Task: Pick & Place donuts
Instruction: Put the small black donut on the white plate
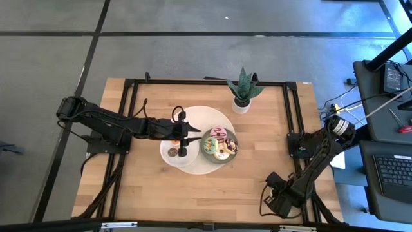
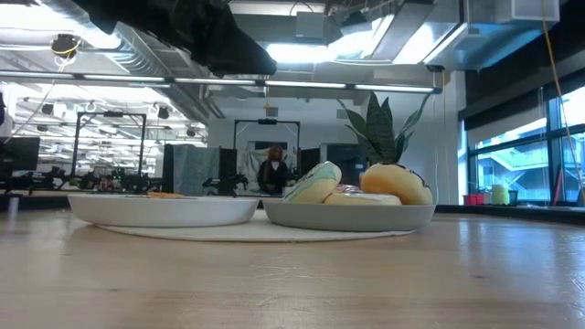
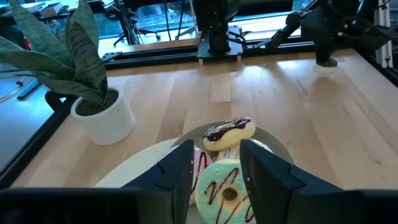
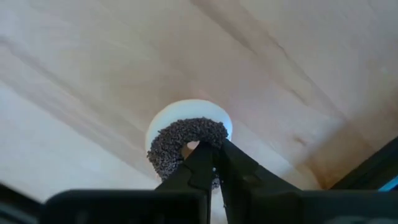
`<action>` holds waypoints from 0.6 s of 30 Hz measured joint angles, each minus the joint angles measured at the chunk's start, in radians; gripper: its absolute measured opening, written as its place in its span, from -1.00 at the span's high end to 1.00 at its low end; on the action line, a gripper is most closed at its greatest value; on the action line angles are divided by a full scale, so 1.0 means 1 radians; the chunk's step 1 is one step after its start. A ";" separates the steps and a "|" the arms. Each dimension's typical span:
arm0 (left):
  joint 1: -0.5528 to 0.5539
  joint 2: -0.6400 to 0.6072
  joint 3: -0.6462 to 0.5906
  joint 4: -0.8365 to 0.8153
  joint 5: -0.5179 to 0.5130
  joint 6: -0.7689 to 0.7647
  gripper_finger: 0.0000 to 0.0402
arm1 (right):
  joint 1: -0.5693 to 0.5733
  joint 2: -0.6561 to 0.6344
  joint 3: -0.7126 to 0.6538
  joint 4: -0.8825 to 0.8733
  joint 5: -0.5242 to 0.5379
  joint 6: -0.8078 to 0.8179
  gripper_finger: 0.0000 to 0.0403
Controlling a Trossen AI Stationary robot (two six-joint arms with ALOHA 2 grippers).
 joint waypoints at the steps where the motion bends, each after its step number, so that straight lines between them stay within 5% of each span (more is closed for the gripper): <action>1: 0.000 0.000 0.000 -0.003 0.000 0.000 0.37 | -0.013 -0.005 0.004 -0.001 0.000 -0.021 0.89; 9: -0.001 -0.063 0.000 -0.115 0.029 0.007 0.37 | -0.155 -0.013 0.032 -0.016 0.082 -0.254 0.86; 18: -0.001 -0.210 0.000 -0.256 0.026 -0.114 0.37 | -0.373 -0.013 0.133 -0.043 0.211 -0.743 0.86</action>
